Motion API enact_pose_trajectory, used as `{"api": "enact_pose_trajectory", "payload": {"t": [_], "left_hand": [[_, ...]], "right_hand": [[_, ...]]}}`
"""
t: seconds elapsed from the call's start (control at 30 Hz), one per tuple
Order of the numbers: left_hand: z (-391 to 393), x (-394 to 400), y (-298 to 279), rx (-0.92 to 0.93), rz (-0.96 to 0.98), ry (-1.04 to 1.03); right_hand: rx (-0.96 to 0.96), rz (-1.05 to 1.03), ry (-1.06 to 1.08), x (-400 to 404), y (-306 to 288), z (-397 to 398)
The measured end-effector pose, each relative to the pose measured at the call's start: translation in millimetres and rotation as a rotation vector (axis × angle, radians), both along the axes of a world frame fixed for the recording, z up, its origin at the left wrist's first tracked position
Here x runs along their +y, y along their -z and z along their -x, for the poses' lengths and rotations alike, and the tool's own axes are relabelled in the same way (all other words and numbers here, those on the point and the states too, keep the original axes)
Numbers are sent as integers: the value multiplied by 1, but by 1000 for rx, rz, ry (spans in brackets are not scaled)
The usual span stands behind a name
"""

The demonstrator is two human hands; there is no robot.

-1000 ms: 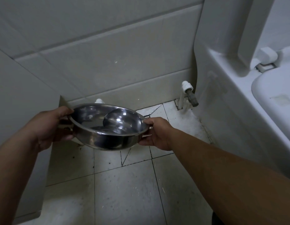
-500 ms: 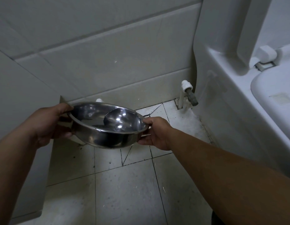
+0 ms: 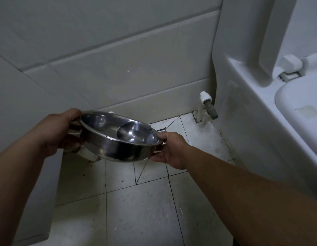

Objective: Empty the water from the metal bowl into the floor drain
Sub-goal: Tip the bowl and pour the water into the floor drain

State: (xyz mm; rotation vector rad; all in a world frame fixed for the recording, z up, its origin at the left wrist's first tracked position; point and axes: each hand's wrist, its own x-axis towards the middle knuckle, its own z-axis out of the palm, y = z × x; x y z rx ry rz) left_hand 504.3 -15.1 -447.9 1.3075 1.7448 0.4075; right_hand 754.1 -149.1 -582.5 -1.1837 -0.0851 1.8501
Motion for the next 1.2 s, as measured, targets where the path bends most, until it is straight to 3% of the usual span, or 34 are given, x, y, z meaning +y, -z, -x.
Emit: {"api": "enact_pose_trajectory", "payload": {"t": [0.6, 1.2], "left_hand": [[-12, 18, 3, 84, 1, 21], [-46, 39, -7, 216, 30, 58]], "right_hand": [[8, 30, 37, 4, 12, 5], [182, 31, 84, 16, 29, 2]]}}
